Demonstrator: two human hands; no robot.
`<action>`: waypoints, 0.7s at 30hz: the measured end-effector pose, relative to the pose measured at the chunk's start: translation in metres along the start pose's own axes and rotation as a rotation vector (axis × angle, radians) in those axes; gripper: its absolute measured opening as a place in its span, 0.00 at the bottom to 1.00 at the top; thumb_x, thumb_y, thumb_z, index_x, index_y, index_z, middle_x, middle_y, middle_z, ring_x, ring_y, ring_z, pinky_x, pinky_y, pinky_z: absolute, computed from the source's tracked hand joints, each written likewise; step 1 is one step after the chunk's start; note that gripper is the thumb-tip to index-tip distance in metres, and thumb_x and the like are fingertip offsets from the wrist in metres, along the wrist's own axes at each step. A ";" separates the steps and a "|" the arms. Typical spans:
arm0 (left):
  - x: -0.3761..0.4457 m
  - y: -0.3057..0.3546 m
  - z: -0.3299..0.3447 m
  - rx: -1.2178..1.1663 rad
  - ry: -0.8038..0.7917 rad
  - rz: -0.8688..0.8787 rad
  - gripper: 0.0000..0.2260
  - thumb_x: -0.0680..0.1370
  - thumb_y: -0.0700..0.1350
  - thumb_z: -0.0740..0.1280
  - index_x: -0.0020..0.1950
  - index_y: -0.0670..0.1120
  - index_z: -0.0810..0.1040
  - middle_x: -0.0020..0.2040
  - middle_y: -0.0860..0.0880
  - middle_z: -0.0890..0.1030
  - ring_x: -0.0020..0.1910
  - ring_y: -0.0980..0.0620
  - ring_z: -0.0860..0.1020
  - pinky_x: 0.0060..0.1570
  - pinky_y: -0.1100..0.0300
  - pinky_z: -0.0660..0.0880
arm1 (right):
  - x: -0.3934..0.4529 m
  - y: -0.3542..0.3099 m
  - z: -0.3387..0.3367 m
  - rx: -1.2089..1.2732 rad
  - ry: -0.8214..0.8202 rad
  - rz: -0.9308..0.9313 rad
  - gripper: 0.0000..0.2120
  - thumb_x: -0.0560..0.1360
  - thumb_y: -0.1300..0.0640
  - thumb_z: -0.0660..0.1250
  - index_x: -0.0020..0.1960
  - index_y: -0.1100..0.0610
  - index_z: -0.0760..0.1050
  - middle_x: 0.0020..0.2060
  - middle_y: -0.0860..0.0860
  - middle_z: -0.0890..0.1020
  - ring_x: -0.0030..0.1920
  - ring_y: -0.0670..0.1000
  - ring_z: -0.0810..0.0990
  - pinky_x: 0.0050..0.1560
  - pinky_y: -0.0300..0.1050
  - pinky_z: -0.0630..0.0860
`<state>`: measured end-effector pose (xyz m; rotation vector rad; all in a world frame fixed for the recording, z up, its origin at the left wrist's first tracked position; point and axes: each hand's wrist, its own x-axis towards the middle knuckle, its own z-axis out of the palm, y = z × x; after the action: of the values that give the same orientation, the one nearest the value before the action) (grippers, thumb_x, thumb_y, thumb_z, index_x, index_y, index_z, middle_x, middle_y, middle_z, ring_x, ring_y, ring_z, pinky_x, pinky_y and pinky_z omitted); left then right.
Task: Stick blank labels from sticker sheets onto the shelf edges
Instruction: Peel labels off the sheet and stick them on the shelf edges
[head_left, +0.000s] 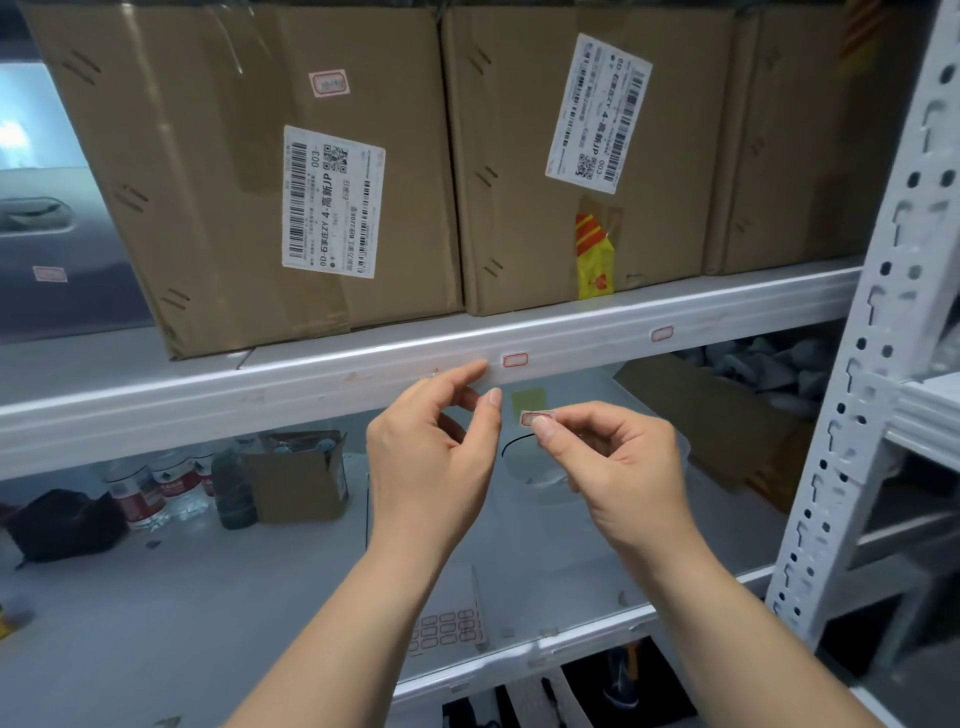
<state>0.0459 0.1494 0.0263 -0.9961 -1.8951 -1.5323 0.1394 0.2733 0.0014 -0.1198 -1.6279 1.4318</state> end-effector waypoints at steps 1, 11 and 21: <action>0.001 0.001 0.003 0.005 0.007 0.001 0.10 0.77 0.45 0.74 0.58 0.53 0.86 0.43 0.58 0.84 0.33 0.55 0.78 0.36 0.66 0.75 | 0.001 0.000 -0.003 -0.003 0.003 0.003 0.03 0.70 0.51 0.76 0.43 0.49 0.88 0.33 0.49 0.87 0.30 0.46 0.76 0.31 0.36 0.72; 0.005 0.010 0.018 0.002 0.083 -0.101 0.07 0.77 0.47 0.74 0.55 0.53 0.87 0.42 0.58 0.85 0.30 0.55 0.76 0.39 0.57 0.78 | 0.005 0.003 -0.015 -0.015 -0.020 0.014 0.02 0.71 0.52 0.76 0.43 0.47 0.88 0.32 0.46 0.86 0.30 0.45 0.75 0.32 0.35 0.71; 0.011 0.014 0.024 0.074 0.107 -0.134 0.02 0.77 0.51 0.73 0.47 0.56 0.87 0.39 0.59 0.85 0.31 0.59 0.76 0.38 0.57 0.77 | 0.009 -0.001 -0.017 -0.027 -0.020 0.045 0.02 0.73 0.58 0.77 0.42 0.54 0.88 0.37 0.59 0.87 0.31 0.49 0.73 0.31 0.39 0.70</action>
<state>0.0520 0.1765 0.0377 -0.7525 -1.9616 -1.5448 0.1460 0.2907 0.0060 -0.1587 -1.6705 1.4495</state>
